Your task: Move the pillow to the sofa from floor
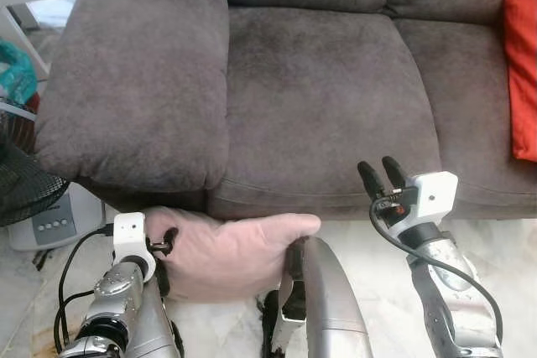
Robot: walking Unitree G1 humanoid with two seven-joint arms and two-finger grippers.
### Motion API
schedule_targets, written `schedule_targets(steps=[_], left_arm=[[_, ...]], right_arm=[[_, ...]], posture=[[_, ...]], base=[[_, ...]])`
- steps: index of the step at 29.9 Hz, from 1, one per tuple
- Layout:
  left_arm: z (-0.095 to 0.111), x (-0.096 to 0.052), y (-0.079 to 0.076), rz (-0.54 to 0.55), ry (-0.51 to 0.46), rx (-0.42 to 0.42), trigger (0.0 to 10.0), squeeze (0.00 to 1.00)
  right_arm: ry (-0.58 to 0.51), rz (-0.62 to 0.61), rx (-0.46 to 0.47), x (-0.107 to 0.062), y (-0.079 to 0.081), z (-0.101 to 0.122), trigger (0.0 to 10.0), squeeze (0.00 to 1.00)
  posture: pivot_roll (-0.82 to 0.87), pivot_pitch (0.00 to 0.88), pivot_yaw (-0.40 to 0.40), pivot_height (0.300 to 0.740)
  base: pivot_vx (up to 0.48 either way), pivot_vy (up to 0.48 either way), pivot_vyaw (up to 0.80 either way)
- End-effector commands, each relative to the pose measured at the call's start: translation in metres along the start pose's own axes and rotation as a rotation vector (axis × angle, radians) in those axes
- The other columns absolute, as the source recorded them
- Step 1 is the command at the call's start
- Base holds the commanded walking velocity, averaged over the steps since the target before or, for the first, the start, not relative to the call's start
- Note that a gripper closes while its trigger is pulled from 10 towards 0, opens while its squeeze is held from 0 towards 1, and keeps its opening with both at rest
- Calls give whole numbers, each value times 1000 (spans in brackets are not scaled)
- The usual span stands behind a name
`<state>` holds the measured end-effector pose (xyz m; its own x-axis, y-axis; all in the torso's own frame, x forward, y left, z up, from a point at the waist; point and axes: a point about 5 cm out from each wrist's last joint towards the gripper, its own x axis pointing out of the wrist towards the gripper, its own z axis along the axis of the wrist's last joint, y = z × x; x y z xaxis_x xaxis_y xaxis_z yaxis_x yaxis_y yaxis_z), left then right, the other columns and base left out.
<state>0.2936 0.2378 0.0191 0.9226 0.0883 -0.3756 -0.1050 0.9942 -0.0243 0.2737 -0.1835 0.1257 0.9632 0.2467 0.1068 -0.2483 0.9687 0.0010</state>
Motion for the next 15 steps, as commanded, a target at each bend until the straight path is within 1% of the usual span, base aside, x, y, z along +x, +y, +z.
schedule_targets(steps=[1,4,10,11,15], left_arm=[[-9,-2,0,4,29,-22,10000,0],[-8,-1,3,25,31,-5,10000,0],[-8,-2,7,44,32,4,10000,0],[-8,-2,7,54,30,-9,10000,0],[-5,-1,9,72,20,-14,10000,0]], right_arm=[[15,0,-9,-7,-4,1,10000,0],[23,5,-18,-8,-6,4,10000,0],[36,10,-28,-14,-9,7,10000,0],[37,11,-30,-14,-10,7,10000,0],[44,14,-31,-15,-10,8,10000,0]], posture=[[2,336,-228,519],[-10,340,-238,519],[-25,343,-250,519],[-32,343,-255,519],[-31,345,-263,519]], base=[[0,0,0],[0,0,0],[0,0,0],[0,0,0],[0,0,0]])
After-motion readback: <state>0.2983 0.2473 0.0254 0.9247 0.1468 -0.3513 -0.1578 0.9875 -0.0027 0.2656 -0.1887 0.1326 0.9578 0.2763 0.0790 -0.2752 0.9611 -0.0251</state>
